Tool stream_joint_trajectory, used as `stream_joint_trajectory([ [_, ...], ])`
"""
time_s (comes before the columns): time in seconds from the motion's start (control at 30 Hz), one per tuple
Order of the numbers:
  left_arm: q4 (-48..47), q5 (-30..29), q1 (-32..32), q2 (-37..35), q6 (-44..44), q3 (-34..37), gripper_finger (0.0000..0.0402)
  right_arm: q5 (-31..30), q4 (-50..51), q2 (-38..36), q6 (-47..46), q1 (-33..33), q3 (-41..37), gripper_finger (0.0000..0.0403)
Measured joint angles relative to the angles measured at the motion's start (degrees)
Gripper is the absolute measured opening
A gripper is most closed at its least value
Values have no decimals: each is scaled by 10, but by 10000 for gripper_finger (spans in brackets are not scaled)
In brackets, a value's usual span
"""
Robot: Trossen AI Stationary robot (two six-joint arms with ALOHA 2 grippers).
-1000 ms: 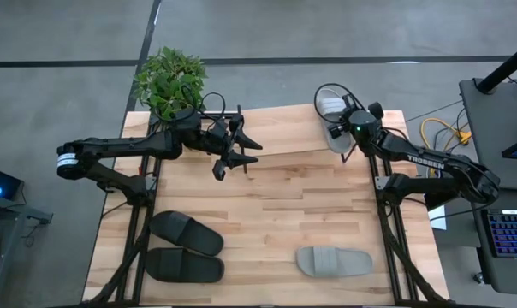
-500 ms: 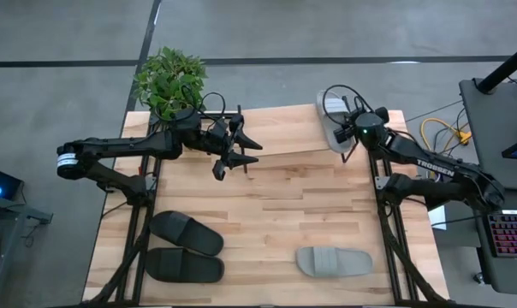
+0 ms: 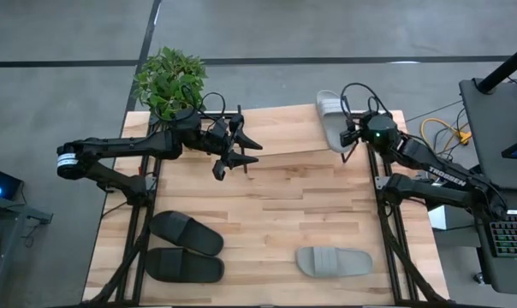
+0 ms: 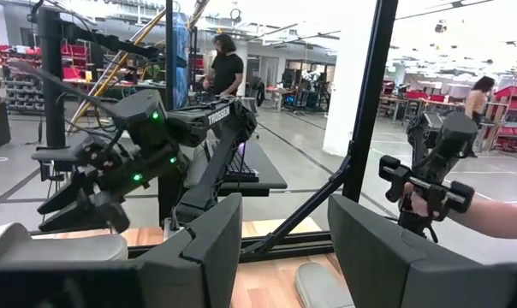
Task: Pick and place slides into the shelf
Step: Put the gray slide on the shelf
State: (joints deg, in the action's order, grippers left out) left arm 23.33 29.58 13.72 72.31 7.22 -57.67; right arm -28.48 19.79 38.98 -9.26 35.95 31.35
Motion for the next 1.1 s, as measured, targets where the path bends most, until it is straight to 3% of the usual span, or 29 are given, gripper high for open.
stream_joint_trajectory([
  [0.2, 1, 0, 0, 0, -1, 0, 160, 108, 9, -53, -31, -12, 0, 208],
  [0.43, 1, 0, 0, 0, -1, 0, 160, 133, 14, -80, -38, -49, 0, 203],
  [0.57, 1, 0, 0, 0, -1, 0, 160, 178, 14, -82, -38, -64, 0, 203],
  [1.1, -31, 0, 0, 0, -2, 0, 160, 510, 15, -82, -140, -69, 0, 203],
])
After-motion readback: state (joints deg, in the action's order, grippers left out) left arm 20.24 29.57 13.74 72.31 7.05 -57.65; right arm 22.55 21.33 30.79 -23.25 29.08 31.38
